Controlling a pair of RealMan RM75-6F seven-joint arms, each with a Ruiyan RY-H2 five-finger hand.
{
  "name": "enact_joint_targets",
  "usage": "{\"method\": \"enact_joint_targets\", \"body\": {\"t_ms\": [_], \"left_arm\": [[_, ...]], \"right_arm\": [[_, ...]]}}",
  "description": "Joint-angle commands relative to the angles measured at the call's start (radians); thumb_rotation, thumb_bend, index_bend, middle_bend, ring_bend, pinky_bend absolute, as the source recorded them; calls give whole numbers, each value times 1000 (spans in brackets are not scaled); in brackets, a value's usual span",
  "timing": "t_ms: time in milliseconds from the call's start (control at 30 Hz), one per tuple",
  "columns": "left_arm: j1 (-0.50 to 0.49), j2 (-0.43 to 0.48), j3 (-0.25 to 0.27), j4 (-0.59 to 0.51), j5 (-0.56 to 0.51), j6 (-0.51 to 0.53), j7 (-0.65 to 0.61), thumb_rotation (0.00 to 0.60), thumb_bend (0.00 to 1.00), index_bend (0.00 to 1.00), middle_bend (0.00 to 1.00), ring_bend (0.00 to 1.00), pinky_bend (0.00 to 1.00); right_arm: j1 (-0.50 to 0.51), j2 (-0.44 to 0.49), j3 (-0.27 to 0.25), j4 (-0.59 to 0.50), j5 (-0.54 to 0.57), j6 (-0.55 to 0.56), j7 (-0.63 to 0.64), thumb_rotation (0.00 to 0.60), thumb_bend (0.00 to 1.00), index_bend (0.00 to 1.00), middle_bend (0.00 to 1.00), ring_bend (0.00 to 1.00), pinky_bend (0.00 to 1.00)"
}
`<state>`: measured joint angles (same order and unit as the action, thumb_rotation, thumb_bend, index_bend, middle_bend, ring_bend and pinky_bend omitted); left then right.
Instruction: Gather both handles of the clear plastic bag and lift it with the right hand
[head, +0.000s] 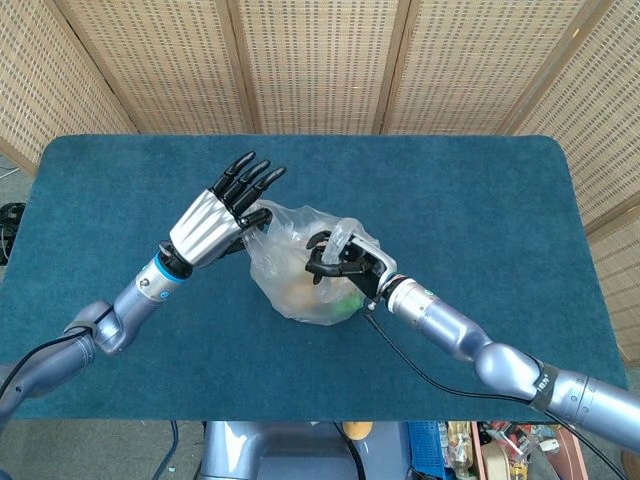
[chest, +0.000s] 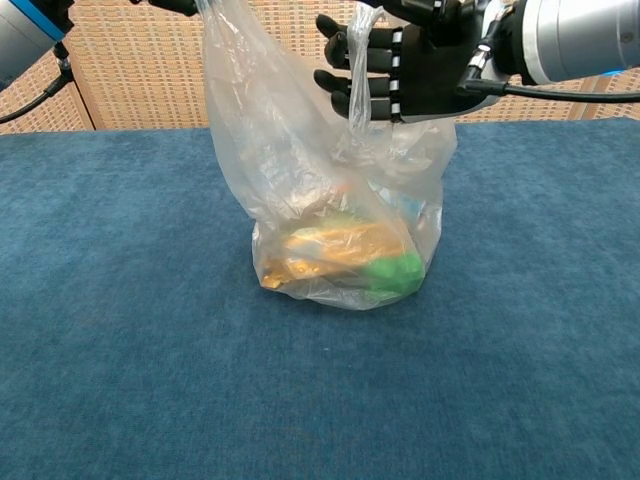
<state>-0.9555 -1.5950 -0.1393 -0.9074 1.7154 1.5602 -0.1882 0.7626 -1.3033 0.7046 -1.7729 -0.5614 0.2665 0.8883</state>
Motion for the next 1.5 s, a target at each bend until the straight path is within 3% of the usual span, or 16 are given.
{"method": "enact_joint_targets", "body": {"t_ms": [33, 433, 833, 1133, 1300, 1500], "left_arm": [[-5, 27, -1, -60, 11, -4, 35, 600, 588, 624, 0, 0, 0], [-16, 66, -2, -178, 37, -37, 100, 600, 587, 615, 0, 0, 0], [-25, 71, -20, -239, 41, -58, 143, 600, 586, 604, 0, 0, 0], [-19, 70, -27, -242, 32, -62, 137, 600, 587, 596, 0, 0, 0], [-24, 67, -32, -245, 31, -73, 140, 600, 587, 594, 0, 0, 0], [-25, 62, -40, -263, 17, -93, 151, 600, 587, 591, 0, 0, 0]], "right_arm": [[7, -4, -5, -4, 6, 10, 0, 600, 136, 479, 669, 471, 537], [38, -23, -3, -17, 43, 56, 15, 600, 146, 477, 661, 468, 531], [64, -52, -21, -22, 73, 128, 10, 600, 151, 458, 626, 443, 504], [57, -47, -18, -22, 70, 123, 8, 600, 154, 456, 620, 440, 500], [51, -53, -8, -23, 68, 121, 15, 600, 155, 426, 573, 396, 413], [30, -78, 18, -23, 49, 117, 38, 600, 149, 377, 518, 347, 392]]}}
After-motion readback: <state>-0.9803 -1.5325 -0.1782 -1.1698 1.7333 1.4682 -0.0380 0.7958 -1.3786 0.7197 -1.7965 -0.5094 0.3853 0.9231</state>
